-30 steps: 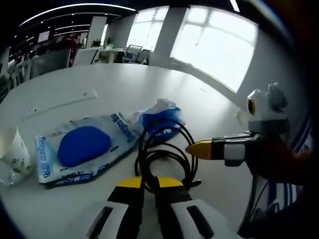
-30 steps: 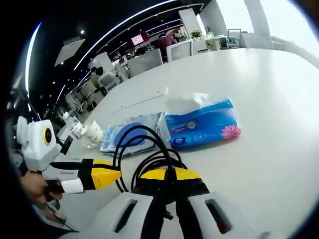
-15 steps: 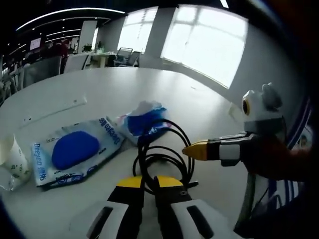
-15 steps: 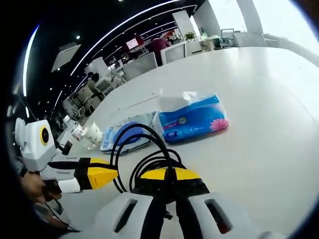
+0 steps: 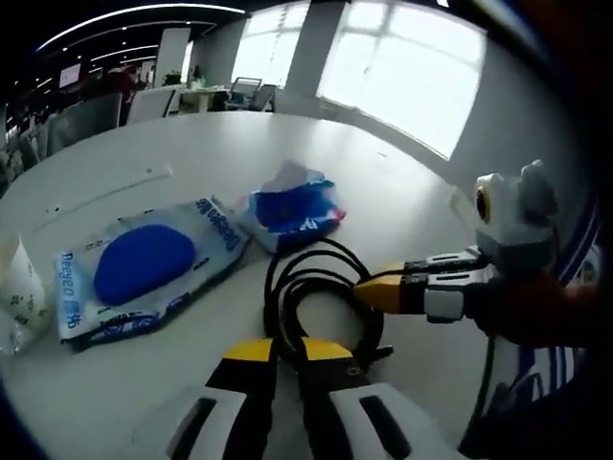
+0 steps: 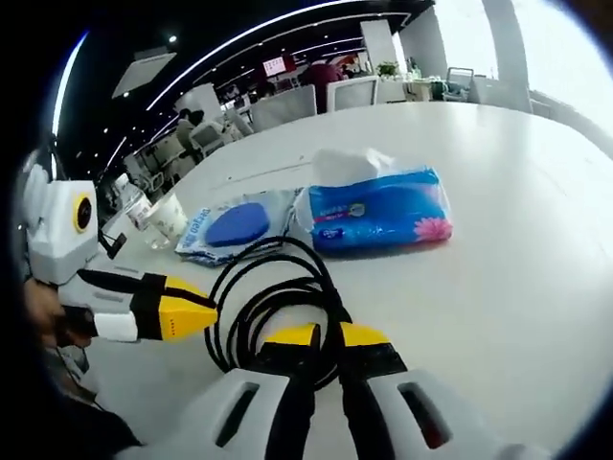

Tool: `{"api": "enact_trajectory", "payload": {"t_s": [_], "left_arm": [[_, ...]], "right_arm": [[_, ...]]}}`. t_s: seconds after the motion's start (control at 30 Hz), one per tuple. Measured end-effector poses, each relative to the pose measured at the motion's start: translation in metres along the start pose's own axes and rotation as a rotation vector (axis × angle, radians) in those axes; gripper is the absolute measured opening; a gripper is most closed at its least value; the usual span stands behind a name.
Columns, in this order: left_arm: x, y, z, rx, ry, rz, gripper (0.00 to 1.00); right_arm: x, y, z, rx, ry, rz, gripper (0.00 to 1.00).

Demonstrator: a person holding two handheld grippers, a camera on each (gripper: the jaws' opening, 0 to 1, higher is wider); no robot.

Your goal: Arrange the tabletop items into an orderly group along one side of the table until the central work area is clear of visible clutter.

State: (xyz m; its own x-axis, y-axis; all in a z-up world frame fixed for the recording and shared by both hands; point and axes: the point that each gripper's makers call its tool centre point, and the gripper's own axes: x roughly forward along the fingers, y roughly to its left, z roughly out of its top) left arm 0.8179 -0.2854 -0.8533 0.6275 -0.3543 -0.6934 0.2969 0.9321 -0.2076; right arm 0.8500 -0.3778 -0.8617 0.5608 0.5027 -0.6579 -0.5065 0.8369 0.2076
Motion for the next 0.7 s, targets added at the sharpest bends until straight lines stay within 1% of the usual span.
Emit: {"api": "enact_trajectory", "payload": {"t_s": [0.07,0.13,0.2,0.27,0.3,0.37,0.43,0.53,0.6,0.7], "left_arm": [[0.000,0.000,0.002,0.037,-0.016,-0.009,0.07],[-0.001,-0.001,0.001,0.054,-0.018,-0.014,0.07],[-0.003,-0.001,0.000,0.062,-0.021,-0.018,0.09],[-0.006,-0.001,0.000,0.068,-0.026,-0.022,0.13],[-0.007,-0.001,0.000,0.062,-0.031,-0.024,0.16],[-0.012,-0.002,0.000,0.053,-0.044,-0.038,0.18],[-0.022,0.000,0.000,0.060,-0.064,-0.038,0.21],[-0.032,0.003,0.001,0.059,-0.081,-0.034,0.26],[-0.041,0.010,-0.002,0.063,-0.094,-0.021,0.28],[-0.053,0.019,-0.004,0.050,-0.105,-0.002,0.31]], "right_arm": [[-0.001,-0.001,0.003,-0.005,-0.016,0.009,0.04],[-0.003,0.000,0.004,-0.008,-0.026,0.018,0.07],[-0.003,0.001,0.001,-0.015,-0.020,0.033,0.15],[-0.004,0.002,0.001,-0.020,-0.025,0.039,0.23],[-0.005,0.002,0.001,-0.018,-0.028,0.043,0.26],[-0.007,0.003,0.004,-0.024,-0.045,0.048,0.27],[-0.009,0.004,0.005,-0.040,-0.052,0.047,0.28],[-0.011,0.007,0.007,-0.040,-0.064,0.061,0.33],[-0.013,0.010,0.008,-0.062,-0.062,0.069,0.37],[-0.018,0.014,0.011,-0.082,-0.068,0.076,0.39]]}}
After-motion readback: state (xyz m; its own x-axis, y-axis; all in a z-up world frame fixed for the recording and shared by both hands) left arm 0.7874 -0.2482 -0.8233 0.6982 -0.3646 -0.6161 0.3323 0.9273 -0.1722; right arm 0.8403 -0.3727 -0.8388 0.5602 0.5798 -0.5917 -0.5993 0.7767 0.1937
